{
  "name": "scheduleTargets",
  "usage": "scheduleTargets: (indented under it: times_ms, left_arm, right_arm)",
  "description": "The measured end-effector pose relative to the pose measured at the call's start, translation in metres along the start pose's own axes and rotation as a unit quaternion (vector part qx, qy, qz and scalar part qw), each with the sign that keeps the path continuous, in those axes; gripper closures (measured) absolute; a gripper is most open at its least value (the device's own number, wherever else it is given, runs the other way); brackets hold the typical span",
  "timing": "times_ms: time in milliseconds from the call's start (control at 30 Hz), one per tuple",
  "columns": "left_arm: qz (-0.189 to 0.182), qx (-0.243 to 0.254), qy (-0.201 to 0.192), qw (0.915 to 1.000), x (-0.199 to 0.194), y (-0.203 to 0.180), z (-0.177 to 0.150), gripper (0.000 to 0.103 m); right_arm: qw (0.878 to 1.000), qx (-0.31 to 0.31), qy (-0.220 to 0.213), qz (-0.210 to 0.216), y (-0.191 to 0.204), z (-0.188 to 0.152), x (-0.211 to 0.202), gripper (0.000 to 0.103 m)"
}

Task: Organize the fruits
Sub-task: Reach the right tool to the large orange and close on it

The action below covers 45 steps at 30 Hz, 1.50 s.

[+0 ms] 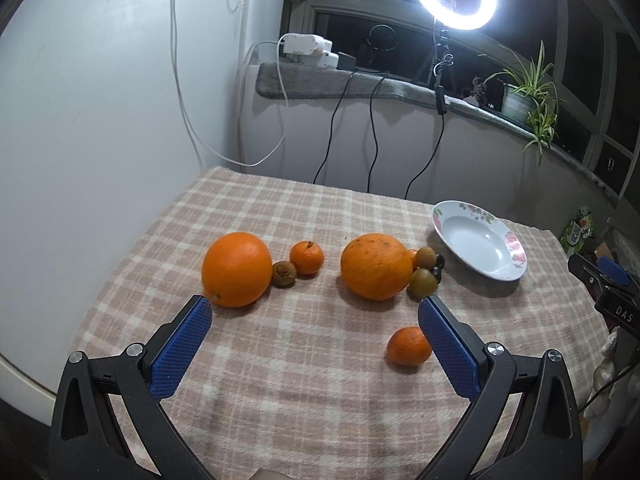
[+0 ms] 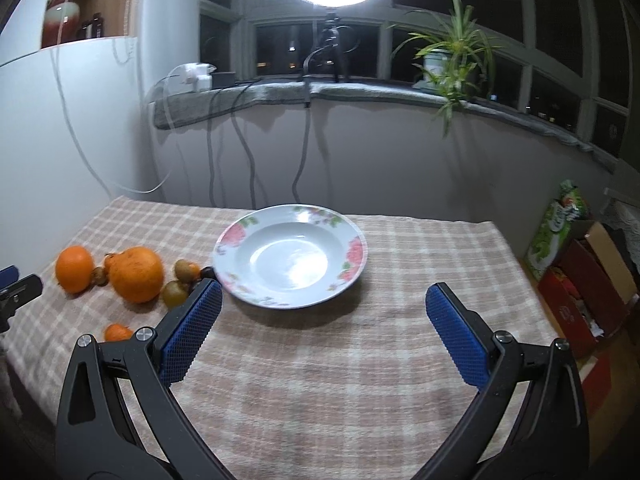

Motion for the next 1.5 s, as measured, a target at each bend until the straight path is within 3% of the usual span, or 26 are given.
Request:
scheduleTargets:
  times_ms: [400,733,867,1000,1267,1500]
  left_arm:
    - [-0.020,-0.020,0.023,0.9993,0.014,0.010,-0.008,0.010]
    - [-0.043,-0.033,0.029,0.9981,0.030,0.006,-0.005,0.012]
    - [-0.049,-0.032,0.033,0.9977,0.040,0.003,-0.002,0.016]
    - [-0.068,-0.033,0.045,0.9961,0.049,-0.002,-0.001,0.028]
    - [-0.107,-0.044,0.058,0.9916,0.063,-0.015,0.001,0.029]
    - [-0.125,-0.041,0.069,0.9889,0.076,-0.027,0.003,0.035]
  right_arm:
    - [0.994,-0.032,0.020,0.101,0.039,0.005,0.019,0.000]
    - [0.984,-0.084,0.049,0.148,0.081,0.018,0.044,0.000]
    - [0.974,-0.099,0.071,0.189,0.098,0.026,0.059,0.000]
    - [0.961,-0.110,0.095,0.234,0.118,0.034,0.074,0.003]
    - [0.933,-0.151,0.163,0.284,0.156,0.031,0.106,0.014]
    - [0.911,-0.141,0.208,0.326,0.170,0.032,0.126,0.023]
Point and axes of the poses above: each gripper's, at about its wrist camera, not at the fingertips, and x roughly the way its jaws point, y to its left, z to its top, the point moved 5 cm from there along x, roughly the way its jaws point, and after that the axes turned 6 degrees about y, right-handed, at the moved point
